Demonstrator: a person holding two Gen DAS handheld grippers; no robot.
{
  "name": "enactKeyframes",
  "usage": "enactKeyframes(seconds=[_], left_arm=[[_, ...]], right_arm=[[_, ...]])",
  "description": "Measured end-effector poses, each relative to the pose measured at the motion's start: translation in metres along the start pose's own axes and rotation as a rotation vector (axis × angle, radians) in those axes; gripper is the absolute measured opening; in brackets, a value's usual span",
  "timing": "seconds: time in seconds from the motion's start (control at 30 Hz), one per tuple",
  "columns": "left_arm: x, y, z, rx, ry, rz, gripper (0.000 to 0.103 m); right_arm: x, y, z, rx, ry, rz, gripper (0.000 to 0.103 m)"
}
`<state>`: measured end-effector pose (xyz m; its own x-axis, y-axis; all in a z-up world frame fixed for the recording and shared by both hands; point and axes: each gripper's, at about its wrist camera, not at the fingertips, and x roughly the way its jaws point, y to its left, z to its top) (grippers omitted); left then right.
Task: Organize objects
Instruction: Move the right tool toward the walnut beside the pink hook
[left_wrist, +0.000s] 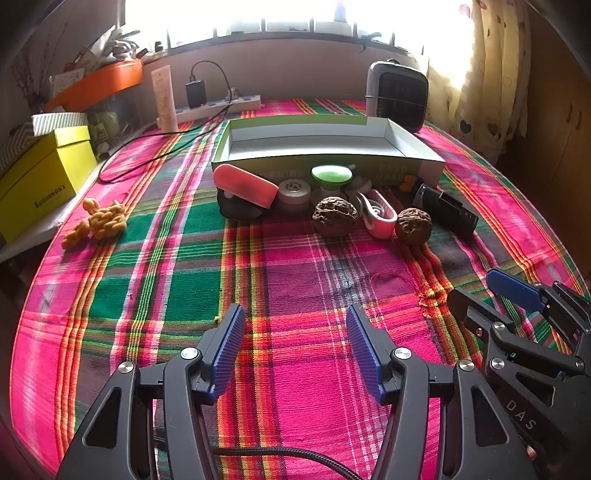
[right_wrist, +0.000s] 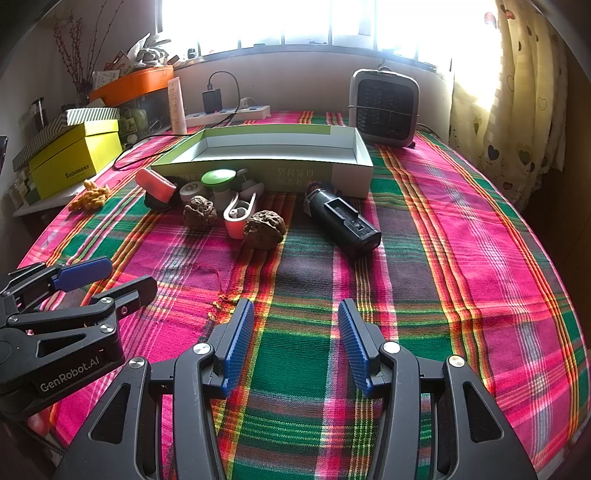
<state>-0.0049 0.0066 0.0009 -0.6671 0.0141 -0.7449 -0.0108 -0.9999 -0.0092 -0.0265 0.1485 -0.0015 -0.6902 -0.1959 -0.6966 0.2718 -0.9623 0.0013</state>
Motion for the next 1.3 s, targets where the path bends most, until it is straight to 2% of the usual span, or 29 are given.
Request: enactKeyframes(seconds=[0.4,0.7,0.8,0.93,1.1,1.3], left_arm=[[0.0,0.001,-0.001,0.002,0.001,-0.001,0.058],[0.003,0.009,0.002,0.027,0.025,-0.04,0.061],[0.004,0.013,0.005,0.035,0.035,-0.074,0.061],[0.006,0.025,0.013,-0.011,0.046,-0.152,0.061],[0.004,0.029,0.027,-0.013,0.017,-0.167,0.061],[0.017,0.024,0.047,0.006,0.051,-0.252,0.061]], right_arm=[[-0.002,-0.003,0.001,0.0,0.001,0.001,0.049],[0.002,-0.003,0.005,-0.018,0.022,0.026,0.049],[0.004,-0.006,0.01,-0.035,0.041,0.051,0.049],[0.01,-0.008,0.019,-0.037,0.065,0.111,0.049],[0.017,-0.008,0.028,-0.064,0.073,0.165,0.049],[0.024,-0.009,0.041,-0.081,0.085,0.196,0.049]])
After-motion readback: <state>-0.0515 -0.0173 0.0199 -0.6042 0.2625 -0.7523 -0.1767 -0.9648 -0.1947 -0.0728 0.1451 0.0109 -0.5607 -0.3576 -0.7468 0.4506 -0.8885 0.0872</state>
